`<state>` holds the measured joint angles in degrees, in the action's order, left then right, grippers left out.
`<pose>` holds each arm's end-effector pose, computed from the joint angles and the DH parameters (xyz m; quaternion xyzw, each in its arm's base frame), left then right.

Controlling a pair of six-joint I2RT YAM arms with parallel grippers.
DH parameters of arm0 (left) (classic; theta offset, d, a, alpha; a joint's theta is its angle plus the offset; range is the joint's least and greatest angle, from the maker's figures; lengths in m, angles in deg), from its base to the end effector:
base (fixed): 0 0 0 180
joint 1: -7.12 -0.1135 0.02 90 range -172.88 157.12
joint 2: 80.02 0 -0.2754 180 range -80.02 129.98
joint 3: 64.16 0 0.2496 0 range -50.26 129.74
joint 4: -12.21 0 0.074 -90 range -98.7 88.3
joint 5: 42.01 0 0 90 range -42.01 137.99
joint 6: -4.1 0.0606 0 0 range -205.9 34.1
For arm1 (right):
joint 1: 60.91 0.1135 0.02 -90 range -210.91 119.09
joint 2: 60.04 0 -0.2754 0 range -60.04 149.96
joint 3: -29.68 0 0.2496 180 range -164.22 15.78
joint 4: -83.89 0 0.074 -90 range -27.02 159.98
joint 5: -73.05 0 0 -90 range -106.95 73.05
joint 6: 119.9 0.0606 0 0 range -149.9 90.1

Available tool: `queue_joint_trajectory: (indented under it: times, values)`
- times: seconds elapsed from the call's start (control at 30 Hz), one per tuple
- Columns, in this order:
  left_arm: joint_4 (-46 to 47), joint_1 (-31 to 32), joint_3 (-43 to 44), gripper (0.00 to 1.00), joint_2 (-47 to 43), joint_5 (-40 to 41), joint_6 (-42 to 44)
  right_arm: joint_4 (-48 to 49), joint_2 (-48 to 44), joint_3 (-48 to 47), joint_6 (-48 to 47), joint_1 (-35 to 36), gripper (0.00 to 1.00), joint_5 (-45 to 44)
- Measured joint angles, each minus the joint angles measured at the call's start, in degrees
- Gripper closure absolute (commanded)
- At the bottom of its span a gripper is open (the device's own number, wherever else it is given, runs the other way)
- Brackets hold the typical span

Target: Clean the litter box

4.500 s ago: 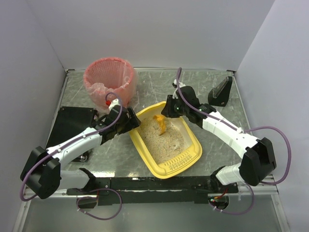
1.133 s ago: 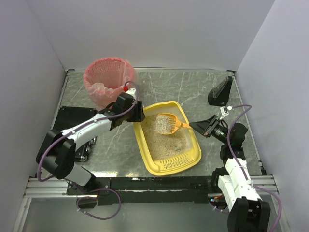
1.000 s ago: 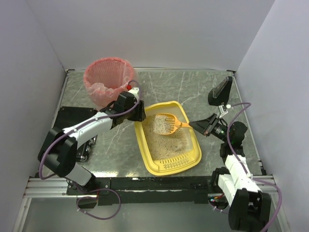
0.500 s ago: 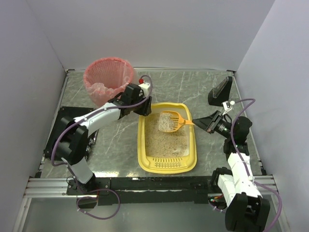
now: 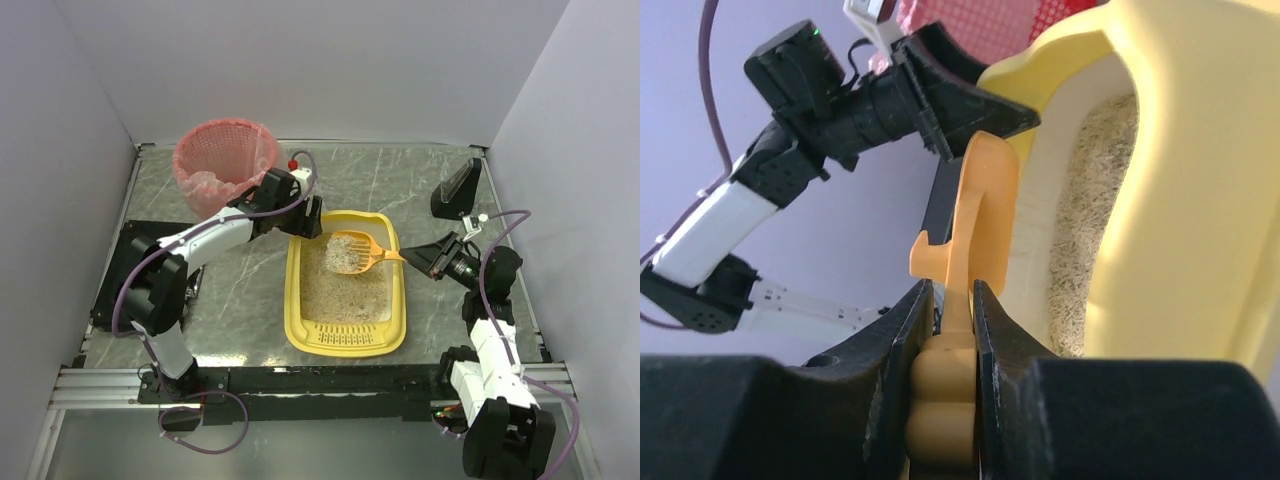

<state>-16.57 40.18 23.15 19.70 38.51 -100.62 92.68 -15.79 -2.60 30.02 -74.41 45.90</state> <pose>0.3390 -0.2325 0.2432 0.1783 0.8905 -0.2356 0.3460 0.1763 0.0131 0.2483 0.0833 0.7111 0.5792 0.3897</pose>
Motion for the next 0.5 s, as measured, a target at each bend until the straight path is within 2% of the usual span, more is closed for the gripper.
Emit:
queue_joint_trajectory:
  times: [0.13, 0.17, 0.3, 0.37, 0.5]
  values:
    - [-0.35, 0.0, -0.09, 0.11, -1.16, 0.02, -1.66, -1.68, -1.14, -0.5, -0.57, -1.46, 1.0, -0.39]
    - [-0.33, 0.0, -0.11, 0.01, -1.84, -0.02, -2.14, 1.07, -0.11, -0.15, 0.72, -1.55, 1.0, -0.31]
    - [0.42, 0.02, -0.11, 0.01, -5.53, -0.85, -4.11, 12.09, 3.1, 2.16, 7.63, -1.79, 1.0, 1.14]
    - [0.66, 0.02, -0.13, 0.01, -7.63, -0.96, -5.55, 10.56, 1.62, 3.5, 7.19, -2.16, 1.0, 2.29]
    - [0.74, 0.02, -0.33, 0.01, -10.36, -0.61, -7.72, 0.37, -3.26, 1.75, 0.31, -2.01, 1.0, 0.44]
